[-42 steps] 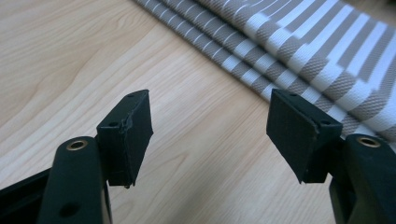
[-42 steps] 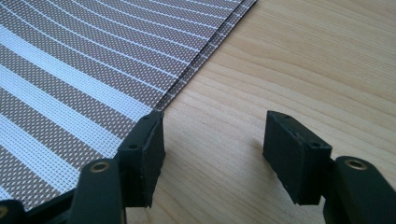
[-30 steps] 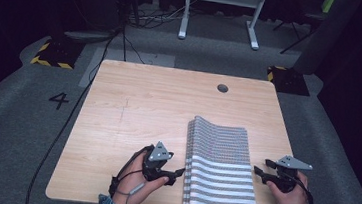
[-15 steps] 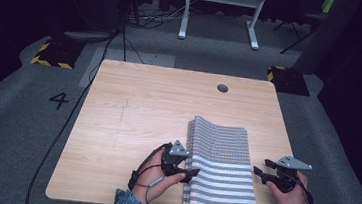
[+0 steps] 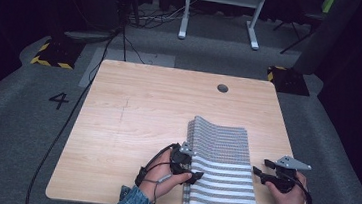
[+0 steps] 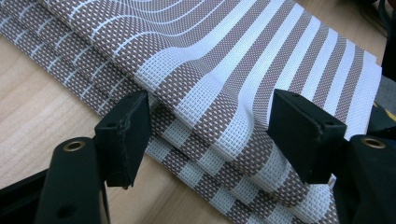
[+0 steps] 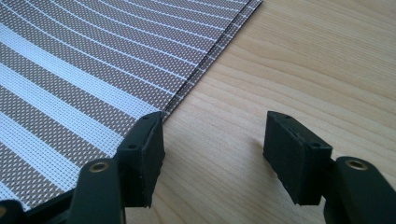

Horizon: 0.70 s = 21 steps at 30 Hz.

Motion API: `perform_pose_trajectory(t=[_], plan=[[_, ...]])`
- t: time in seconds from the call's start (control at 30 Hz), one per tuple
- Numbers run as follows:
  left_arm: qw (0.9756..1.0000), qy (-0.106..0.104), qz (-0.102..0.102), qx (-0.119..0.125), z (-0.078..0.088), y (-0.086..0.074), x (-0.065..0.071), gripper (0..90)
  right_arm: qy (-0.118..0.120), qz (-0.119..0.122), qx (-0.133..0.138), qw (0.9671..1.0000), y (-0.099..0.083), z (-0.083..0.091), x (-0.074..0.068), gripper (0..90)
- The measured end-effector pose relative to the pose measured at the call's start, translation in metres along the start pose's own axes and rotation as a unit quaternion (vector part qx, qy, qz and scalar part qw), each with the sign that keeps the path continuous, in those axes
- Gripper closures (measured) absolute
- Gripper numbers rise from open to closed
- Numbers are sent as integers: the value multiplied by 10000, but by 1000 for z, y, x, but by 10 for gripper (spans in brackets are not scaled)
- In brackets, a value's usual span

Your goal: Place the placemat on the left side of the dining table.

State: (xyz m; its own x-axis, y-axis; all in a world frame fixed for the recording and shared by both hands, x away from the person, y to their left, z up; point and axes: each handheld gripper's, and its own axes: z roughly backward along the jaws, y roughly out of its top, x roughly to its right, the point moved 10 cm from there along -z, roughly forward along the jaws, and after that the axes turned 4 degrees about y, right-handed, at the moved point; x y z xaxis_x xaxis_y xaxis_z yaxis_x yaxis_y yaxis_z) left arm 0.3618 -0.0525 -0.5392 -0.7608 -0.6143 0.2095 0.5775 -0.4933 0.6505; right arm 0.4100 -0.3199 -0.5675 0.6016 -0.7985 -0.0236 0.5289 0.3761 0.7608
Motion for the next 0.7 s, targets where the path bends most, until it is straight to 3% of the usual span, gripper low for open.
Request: perform_pose_trajectory(t=[0.1,0.17,0.27,0.37,0.53,0.7], plan=[[9995,155,-267,89,2,7,6,308,-3,-6,14,10000,0,0,0,381],[9994,117,-316,107,2,10,9,309,-2,-8,14,10000,0,0,-1,381],[9997,50,-211,76,-3,14,10,306,-2,-6,17,10000,0,0,-1,381],[9996,159,-234,-25,-12,8,6,290,-4,-8,14,10000,0,-1,-1,382],[10000,-68,-42,17,-21,7,10,284,4,-17,34,10000,1,-1,-2,382],[9998,-184,-21,13,-31,11,12,304,5,-51,48,10000,1,-1,-2,384]])
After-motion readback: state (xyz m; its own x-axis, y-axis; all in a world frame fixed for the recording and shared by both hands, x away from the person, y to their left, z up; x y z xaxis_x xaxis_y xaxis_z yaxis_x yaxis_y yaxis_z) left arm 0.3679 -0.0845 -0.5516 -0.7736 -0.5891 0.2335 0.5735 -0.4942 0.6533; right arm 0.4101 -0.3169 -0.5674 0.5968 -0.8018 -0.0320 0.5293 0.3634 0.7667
